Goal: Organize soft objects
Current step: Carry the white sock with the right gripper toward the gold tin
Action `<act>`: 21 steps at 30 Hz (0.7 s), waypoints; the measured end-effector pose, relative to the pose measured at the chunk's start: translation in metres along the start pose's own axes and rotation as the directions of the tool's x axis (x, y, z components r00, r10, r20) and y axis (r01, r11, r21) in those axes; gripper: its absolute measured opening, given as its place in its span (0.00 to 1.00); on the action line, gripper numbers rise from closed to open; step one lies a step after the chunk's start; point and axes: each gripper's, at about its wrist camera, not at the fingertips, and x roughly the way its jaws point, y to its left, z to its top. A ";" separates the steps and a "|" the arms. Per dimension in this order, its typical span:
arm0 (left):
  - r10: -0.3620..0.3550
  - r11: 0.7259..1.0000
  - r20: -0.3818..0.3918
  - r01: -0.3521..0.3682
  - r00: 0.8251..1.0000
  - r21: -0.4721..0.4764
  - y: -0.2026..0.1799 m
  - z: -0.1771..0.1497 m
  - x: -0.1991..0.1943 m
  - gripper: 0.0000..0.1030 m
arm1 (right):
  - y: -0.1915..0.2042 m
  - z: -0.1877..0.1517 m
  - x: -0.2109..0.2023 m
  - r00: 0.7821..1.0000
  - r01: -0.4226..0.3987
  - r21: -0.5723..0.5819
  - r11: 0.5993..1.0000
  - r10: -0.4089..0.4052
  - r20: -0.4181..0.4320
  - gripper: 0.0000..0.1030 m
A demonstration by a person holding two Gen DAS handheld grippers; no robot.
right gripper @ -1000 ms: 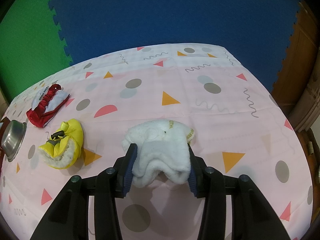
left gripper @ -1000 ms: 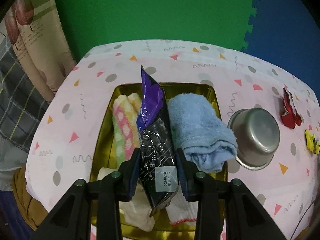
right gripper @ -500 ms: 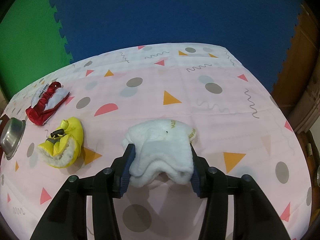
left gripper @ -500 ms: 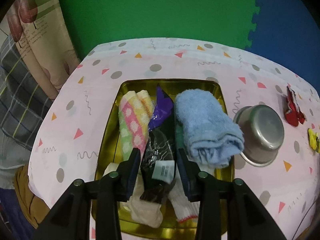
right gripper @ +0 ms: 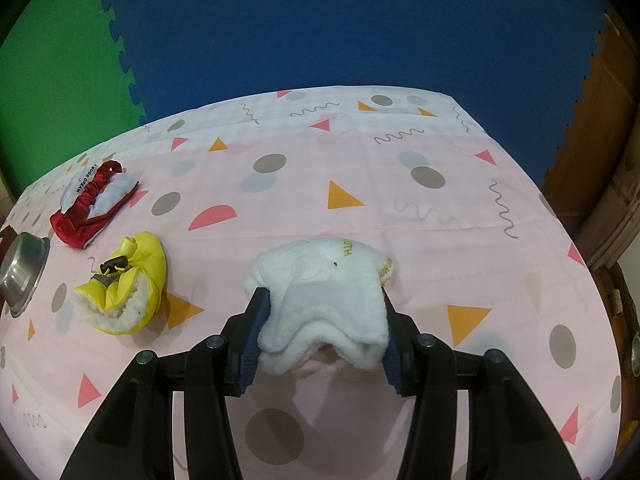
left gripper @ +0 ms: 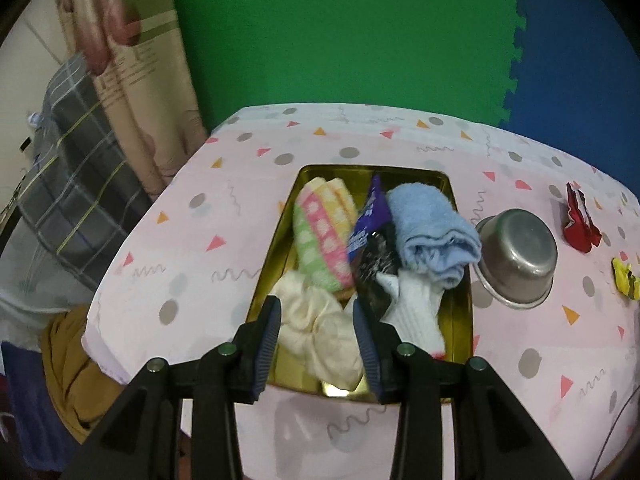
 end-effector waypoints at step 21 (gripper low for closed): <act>0.009 0.986 -0.007 -0.010 1.000 -0.164 0.047 -0.043 0.003 0.37 | 0.005 -0.004 -0.010 1.000 0.022 0.023 0.999 -0.022 -0.008 0.30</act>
